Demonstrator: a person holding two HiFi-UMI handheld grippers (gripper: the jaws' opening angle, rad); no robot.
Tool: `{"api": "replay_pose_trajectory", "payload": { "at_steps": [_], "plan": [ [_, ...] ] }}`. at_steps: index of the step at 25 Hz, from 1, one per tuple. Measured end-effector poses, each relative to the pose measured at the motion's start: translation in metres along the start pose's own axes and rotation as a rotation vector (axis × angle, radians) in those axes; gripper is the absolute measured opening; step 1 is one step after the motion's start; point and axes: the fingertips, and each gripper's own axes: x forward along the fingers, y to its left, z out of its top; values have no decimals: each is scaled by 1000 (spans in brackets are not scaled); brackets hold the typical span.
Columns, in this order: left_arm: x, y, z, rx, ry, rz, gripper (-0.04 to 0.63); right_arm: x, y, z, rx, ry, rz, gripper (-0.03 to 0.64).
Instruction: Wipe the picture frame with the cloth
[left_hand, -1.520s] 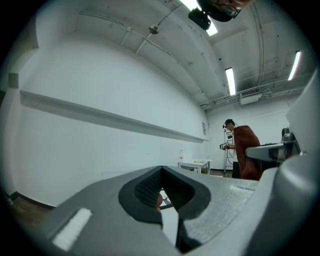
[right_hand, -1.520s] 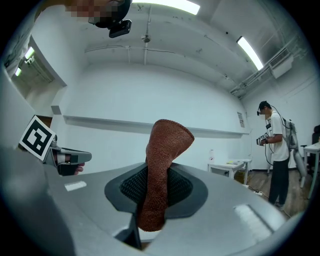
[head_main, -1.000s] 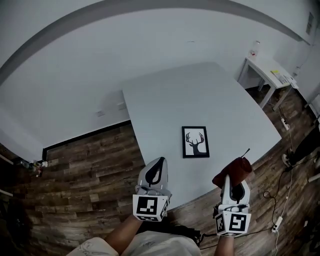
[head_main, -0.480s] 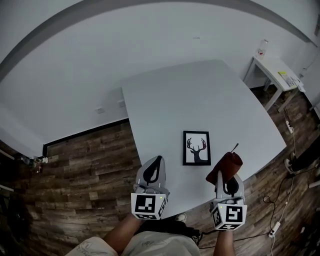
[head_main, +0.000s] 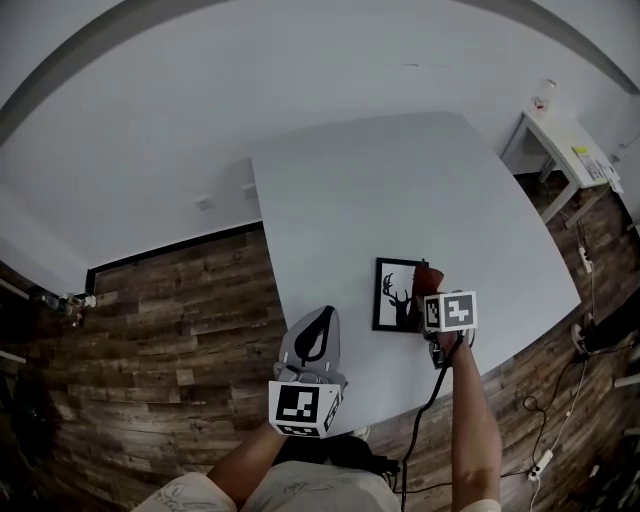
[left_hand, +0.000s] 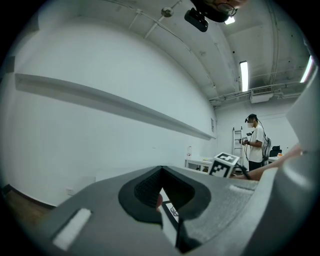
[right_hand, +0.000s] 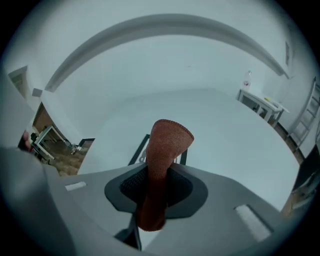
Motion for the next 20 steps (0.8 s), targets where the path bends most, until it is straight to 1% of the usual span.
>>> {"api": "replay_pose_trajectory", "payload": {
  "at_steps": [2, 4, 7, 11, 14, 20],
  "plan": [
    [1, -1, -2, -2, 3, -2, 2, 26, -20, -1, 26, 100, -34, 104],
    [2, 1, -5, -3, 6, 4, 2, 43, -35, -1, 39, 168, -66, 104],
    [0, 8, -8, -8, 12, 19, 2, 59, -41, -3, 62, 228, -67, 104],
    [0, 16, -14, -17, 21, 39, 2, 69, -39, -5, 17, 280, -81, 104],
    [0, 20, -16, -23, 24, 49, 2, 78, -21, -3, -17, 299, -68, 104],
    [1, 15, -17, -30, 28, 44, 2, 95, 42, 0, -117, 315, 6, 104]
  ]
}}
